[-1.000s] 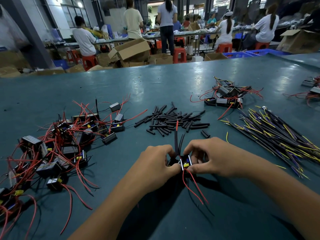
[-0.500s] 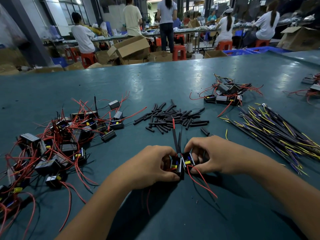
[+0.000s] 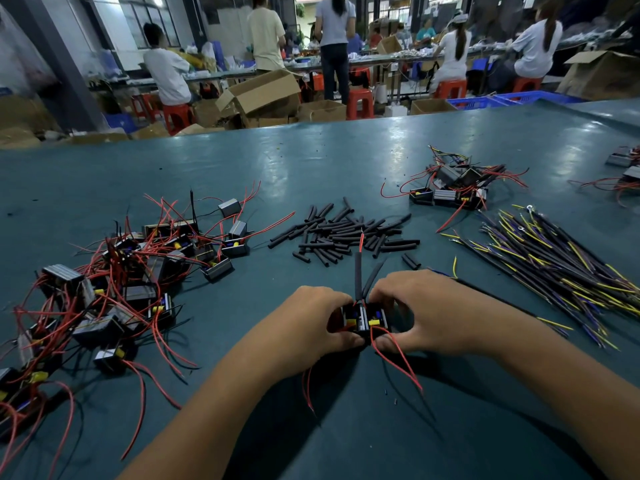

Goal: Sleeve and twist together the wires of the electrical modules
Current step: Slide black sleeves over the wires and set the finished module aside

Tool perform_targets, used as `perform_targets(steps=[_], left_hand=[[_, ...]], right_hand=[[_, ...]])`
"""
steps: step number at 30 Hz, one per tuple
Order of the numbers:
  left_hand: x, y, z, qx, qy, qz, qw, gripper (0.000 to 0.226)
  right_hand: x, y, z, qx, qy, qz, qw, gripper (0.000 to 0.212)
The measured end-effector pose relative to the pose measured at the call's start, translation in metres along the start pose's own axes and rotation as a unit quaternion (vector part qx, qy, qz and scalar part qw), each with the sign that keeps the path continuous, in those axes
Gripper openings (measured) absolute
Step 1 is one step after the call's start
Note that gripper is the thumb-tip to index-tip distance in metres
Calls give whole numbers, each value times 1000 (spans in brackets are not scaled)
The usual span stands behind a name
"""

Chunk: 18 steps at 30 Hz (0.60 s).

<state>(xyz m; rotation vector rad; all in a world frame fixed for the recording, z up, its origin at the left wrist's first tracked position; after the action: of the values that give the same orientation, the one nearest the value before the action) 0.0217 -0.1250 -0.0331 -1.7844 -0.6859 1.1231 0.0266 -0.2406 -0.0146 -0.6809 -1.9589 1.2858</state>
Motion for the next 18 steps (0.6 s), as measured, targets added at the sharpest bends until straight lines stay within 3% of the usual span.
perform_targets(steps=[6,13,18], left_hand=[[-1,0,2,10,22,-18,1000,26],[-3,1,4,27,23,-18,999,28],[-4,2,5,32,26,-24,999,27]], right_hand=[[2,1,-2,-14,2,28,1000,46],[11,1,0,42,-22,-7,999,33],[18,-1,2,57,-48,16,997,38]])
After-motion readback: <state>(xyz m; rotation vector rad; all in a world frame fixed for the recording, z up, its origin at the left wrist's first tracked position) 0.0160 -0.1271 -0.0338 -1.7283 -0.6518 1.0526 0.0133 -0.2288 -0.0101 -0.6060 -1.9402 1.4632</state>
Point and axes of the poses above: each hand's wrist, its own z-axis away from the middle knuckle, its own y-axis out of the palm, x = y × z, the point moved 9 cm from there along -z, towards the middle knuckle, and after that the axes turned 12 degrees about -x, right-handed, at the moved point
